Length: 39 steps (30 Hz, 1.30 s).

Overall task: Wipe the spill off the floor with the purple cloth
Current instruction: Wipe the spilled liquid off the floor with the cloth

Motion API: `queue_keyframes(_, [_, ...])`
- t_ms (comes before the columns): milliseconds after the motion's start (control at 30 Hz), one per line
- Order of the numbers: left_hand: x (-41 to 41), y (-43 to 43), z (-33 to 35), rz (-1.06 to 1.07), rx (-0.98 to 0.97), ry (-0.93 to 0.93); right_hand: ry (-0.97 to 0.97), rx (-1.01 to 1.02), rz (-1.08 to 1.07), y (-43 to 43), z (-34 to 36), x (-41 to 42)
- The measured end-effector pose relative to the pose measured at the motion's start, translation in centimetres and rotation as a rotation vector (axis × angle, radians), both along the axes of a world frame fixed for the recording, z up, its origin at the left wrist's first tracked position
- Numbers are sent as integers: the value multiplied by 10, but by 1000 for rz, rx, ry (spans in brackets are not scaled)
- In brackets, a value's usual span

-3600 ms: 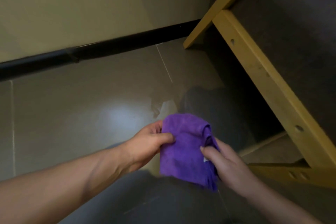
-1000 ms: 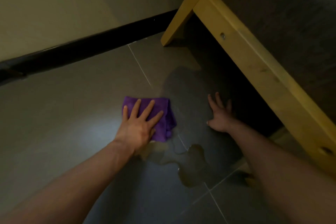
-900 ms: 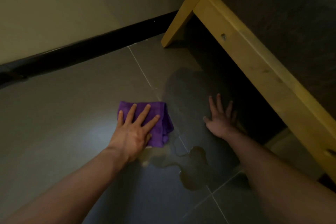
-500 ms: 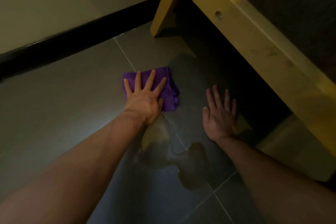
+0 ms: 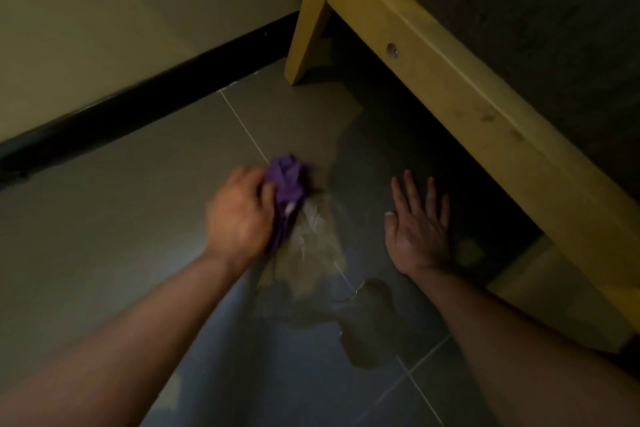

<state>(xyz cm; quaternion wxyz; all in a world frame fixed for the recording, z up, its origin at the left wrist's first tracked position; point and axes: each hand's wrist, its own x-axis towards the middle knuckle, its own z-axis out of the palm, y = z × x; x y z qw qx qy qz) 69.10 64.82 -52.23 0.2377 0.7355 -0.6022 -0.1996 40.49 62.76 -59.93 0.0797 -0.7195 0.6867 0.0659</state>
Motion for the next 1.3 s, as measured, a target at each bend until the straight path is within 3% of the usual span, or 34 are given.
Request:
queue_keyframes(33, [-12, -22, 0, 82, 6, 68, -4, -1, 3, 0, 0, 0])
queue_keyframes(100, [-36, -54, -4, 19, 72, 88, -11, -1, 4, 1, 1, 1])
queue_keyframes(200, [-71, -52, -19, -331, 307, -172, -36, 84, 27, -6, 6, -5])
queue_keyframes(267, [-80, -33, -23, -456, 399, -290, -41, 193, 82, -13, 16, -16])
queue_keyframes(367, [-74, -1, -10, -614, 411, -404, 6, 322, 123, -13, 33, -30])
queue_keyframes(467, [-43, 37, -13, -679, 456, -477, 14, 405, 34, -6, 36, -31])
queue_keyframes(600, [1, 73, -17, -823, 401, -596, 9, 434, 22, -6, 37, -28])
queue_keyframes(700, [-1, 73, -17, -798, 445, -559, 2, 421, 16, -7, 38, -28])
queue_keyframes(800, [-31, 30, -20, -609, 359, -449, 7, 423, 10, -6, 38, -27])
queue_keyframes(900, [-63, -28, -20, -445, 354, -457, 31, 434, 8, -7, 39, -26])
queue_keyframes(967, [-68, -37, -21, -455, 364, -465, 31, 441, -2, -7, 39, -26])
queue_keyframes(1167, [5, 72, -24, -692, 374, -415, -10, 458, -11, -7, 46, -25])
queue_keyframes(1300, [27, 131, -8, -524, 292, -322, -11, 459, -5, -6, 48, -23])
